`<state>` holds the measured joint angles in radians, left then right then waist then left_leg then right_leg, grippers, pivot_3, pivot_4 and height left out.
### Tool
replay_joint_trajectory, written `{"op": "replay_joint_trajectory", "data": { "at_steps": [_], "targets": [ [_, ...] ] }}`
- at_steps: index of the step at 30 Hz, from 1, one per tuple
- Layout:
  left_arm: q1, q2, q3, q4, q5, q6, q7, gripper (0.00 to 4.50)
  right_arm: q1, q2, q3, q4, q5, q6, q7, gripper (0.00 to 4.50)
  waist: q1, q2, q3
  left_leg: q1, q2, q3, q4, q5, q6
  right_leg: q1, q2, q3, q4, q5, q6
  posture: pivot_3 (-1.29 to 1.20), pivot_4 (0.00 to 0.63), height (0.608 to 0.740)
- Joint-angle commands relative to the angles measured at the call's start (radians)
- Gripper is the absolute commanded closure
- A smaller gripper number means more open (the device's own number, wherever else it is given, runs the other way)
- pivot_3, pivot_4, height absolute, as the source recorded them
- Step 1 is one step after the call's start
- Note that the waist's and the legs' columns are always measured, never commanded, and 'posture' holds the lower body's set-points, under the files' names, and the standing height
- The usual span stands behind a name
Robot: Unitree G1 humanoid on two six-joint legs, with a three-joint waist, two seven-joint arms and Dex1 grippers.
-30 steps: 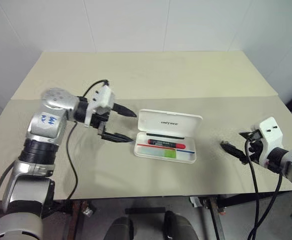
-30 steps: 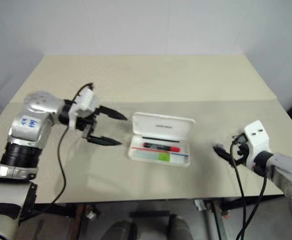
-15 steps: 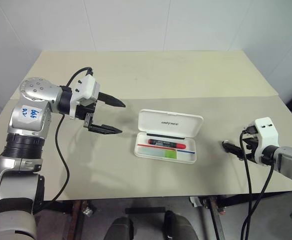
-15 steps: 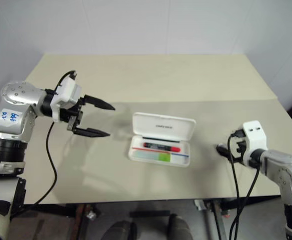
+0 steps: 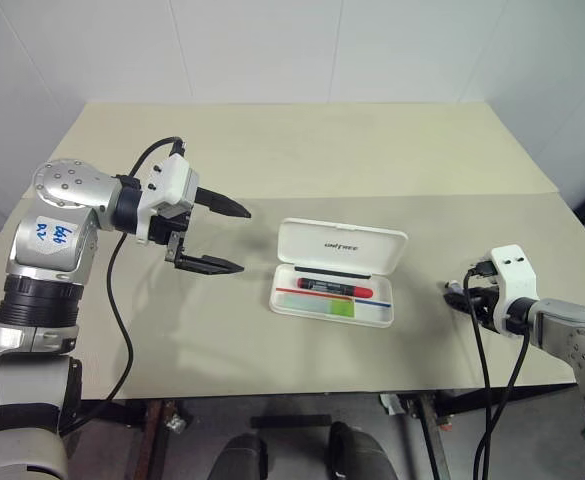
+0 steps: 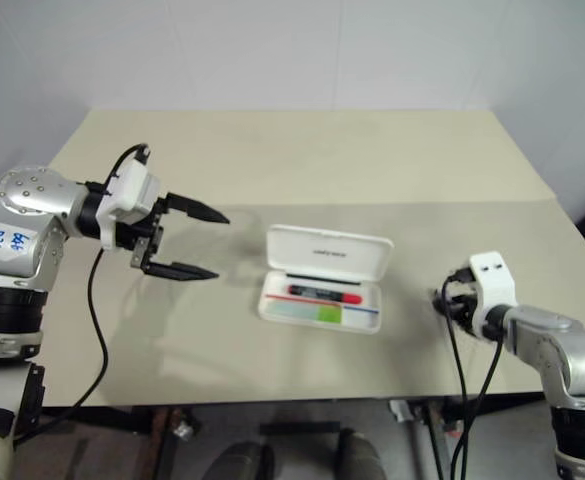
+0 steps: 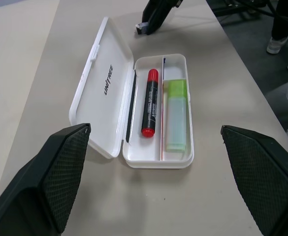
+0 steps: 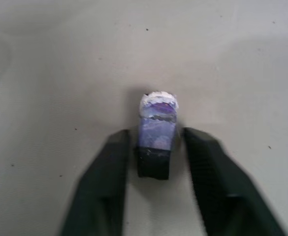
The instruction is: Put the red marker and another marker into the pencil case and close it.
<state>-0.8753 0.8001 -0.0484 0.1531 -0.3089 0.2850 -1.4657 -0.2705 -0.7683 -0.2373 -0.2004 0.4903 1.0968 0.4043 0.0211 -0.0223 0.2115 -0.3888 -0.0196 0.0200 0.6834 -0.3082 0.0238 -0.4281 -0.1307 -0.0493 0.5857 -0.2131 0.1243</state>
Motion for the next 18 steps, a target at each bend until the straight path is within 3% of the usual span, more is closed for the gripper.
{"op": "replay_joint_trajectory", "data": {
  "at_steps": [1, 7, 14, 18],
  "targets": [
    [0.009, 0.023, 0.034, -0.037, -0.022, -0.009, 0.009, 0.0, 0.007, -0.003, 0.003, 0.001, -0.029, -0.01, -0.004, 4.05, 0.0, 0.0, 0.0, 0.0, 0.0, 0.0, 0.0, 0.0, 0.0, 0.0, 0.0, 0.0, 0.0, 0.0, 0.0, 0.0, 0.15, 0.74],
    [0.024, 0.024, 0.032, -0.027, -0.015, -0.033, 0.014, 0.0, 0.002, -0.074, 0.034, 0.004, -0.058, -0.139, 0.107, 4.14, 0.0, 0.0, 0.0, 0.0, 0.0, 0.0, 0.0, 0.0, 0.0, 0.0, 0.0, 0.0, 0.0, 0.0, 0.0, 0.0, 0.15, 0.74],
    [0.057, 0.024, 0.042, -0.041, -0.028, -0.036, 0.024, 0.0, -0.053, -0.212, 0.085, 0.007, -0.024, -0.489, 0.559, 4.14, -0.011, 0.001, 0.001, -0.001, 0.001, 0.007, 0.0, 0.0, 0.0, 0.0, 0.001, 0.0, -0.001, 0.0, 0.0, 0.0, 0.15, 0.74],
    [0.104, 0.027, 0.062, -0.066, -0.042, -0.026, 0.04, 0.0, -0.144, -0.203, 0.162, 0.022, -0.013, -0.567, 0.719, 4.14, -0.024, 0.001, 0.001, 0.0, 0.001, 0.007, -0.001, 0.0, 0.0, 0.0, 0.001, 0.0, -0.001, 0.0, 0.0, 0.0, 0.15, 0.74]
  ]
}}
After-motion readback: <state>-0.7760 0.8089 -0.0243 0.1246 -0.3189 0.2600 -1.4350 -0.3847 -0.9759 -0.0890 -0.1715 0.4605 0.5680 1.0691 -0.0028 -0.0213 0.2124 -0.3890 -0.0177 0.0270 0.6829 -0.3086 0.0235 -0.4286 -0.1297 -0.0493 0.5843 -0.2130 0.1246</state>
